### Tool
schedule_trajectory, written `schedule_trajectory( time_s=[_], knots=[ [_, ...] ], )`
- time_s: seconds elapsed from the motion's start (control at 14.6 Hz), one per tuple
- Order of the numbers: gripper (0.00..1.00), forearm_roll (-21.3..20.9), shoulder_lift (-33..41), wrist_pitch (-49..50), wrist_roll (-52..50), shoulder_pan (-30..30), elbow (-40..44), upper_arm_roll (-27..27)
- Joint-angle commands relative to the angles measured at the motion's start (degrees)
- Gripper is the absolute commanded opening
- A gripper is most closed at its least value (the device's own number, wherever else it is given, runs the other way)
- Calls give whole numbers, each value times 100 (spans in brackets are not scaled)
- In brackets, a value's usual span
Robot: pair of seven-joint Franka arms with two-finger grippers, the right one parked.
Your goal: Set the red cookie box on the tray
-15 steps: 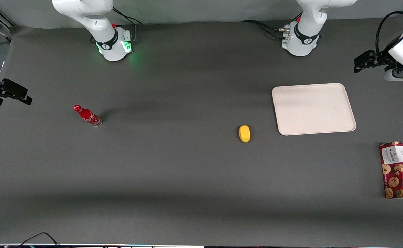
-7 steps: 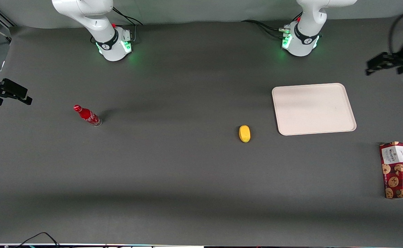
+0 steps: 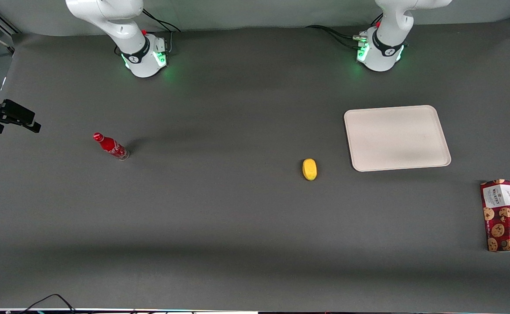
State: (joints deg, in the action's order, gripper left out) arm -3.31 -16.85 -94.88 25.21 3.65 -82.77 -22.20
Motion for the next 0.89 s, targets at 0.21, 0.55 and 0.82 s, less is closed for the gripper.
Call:
schedule_trajectory(
  time_s=[0.21, 0.55, 0.82],
  knots=[
    [100, 585, -2224, -1943, 1652, -329, 762, -373],
    [100, 1271, -3209, -2981, 2628, -549, 789, -400],
    [98, 1823, -3649, -3256, 2892, -664, 736, -400]
  ],
)
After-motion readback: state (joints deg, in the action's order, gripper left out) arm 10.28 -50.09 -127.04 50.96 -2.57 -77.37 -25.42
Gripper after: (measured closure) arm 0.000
